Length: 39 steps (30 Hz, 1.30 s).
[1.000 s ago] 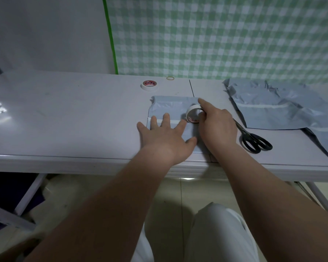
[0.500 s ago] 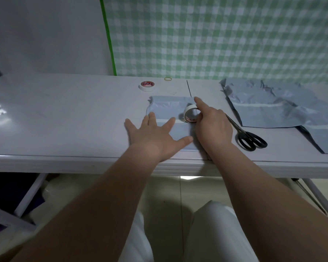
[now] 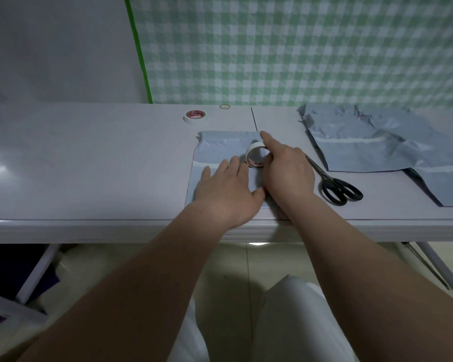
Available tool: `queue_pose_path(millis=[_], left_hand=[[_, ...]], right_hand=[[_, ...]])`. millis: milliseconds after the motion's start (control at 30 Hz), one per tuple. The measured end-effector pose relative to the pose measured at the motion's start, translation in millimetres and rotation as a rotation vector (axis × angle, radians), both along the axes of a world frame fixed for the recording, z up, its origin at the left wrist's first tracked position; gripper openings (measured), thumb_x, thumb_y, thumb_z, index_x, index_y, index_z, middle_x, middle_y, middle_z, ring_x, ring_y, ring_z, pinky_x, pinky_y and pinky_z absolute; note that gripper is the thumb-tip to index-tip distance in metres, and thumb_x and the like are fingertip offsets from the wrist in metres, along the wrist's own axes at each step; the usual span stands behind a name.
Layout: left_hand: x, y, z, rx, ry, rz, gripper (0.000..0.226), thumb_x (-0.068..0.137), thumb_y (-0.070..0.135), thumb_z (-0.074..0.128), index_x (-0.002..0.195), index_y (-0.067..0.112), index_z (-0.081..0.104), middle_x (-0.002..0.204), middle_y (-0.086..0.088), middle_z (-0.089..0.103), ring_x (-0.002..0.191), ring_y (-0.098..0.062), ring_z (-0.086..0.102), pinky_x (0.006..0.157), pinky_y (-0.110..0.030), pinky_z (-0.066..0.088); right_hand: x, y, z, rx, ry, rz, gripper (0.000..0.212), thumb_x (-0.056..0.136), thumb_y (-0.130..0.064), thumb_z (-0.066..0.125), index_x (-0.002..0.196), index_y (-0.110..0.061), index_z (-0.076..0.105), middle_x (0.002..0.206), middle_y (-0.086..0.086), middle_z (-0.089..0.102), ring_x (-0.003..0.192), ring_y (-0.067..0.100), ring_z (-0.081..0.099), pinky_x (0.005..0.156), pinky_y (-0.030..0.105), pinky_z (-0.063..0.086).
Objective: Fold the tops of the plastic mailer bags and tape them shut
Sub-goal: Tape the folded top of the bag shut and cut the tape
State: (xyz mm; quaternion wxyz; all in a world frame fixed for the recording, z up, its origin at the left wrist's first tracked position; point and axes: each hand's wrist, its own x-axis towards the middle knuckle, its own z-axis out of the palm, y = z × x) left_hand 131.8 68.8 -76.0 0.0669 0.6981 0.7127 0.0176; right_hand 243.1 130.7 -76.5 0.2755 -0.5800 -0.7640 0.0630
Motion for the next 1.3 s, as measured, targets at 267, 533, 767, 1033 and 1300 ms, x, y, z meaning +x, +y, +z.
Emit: queue_pose_path(millis=[267,533,767,1033,1300], left_hand=[[2,-2,1,-0.014,0.055,0.019,0.073,0.095,0.061,0.015,0.153,0.019,0.001,0.161,0.0,-0.004,0.147,-0.017,-0.004,0.116,-0.056,-0.003],[0,-1,2,-0.02,0.065,0.006,0.071,0.095,0.06,0.014,0.152,0.019,0.001,0.161,0.0,-0.005,0.147,-0.017,-0.004,0.115,-0.056,-0.007],[5,2,8,-0.036,0.118,0.011,0.071,0.095,0.062,0.013,0.152,0.022,0.004,0.161,-0.005,-0.002,0.148,-0.023,0.001,0.116,-0.056,-0.003],[14,7,12,-0.097,0.164,0.044,0.068,0.09,0.069,0.006,0.15,0.04,0.002,0.16,-0.009,-0.002,0.147,-0.03,0.003,0.108,-0.069,-0.003],[20,13,15,0.008,0.116,-0.008,0.061,0.098,0.051,0.021,0.151,0.022,0.017,0.159,-0.003,0.011,0.147,-0.02,0.004,0.114,-0.06,-0.003]], right_hand=[[15,6,5,0.141,-0.218,0.018,0.059,0.088,-0.005,0.04,0.142,-0.029,0.04,0.097,0.011,0.065,0.102,0.034,0.049,0.107,0.048,0.027],[30,6,15,0.215,-0.4,0.015,0.054,0.091,-0.007,0.04,0.139,-0.03,0.043,0.103,0.011,0.063,0.113,0.036,0.045,0.112,0.052,0.011],[27,7,12,0.192,-0.334,-0.046,0.055,0.092,-0.008,0.039,0.143,-0.026,0.038,0.103,0.013,0.065,0.113,0.037,0.046,0.114,0.048,0.013],[27,11,0,0.015,0.109,-0.006,0.042,0.094,-0.015,0.046,0.134,-0.029,0.049,0.106,0.006,0.069,0.108,0.032,0.048,0.098,0.04,0.038],[29,14,0,0.025,0.06,0.047,0.047,0.093,-0.01,0.044,0.134,-0.032,0.052,0.106,0.014,0.068,0.105,0.035,0.05,0.091,0.038,0.038]])
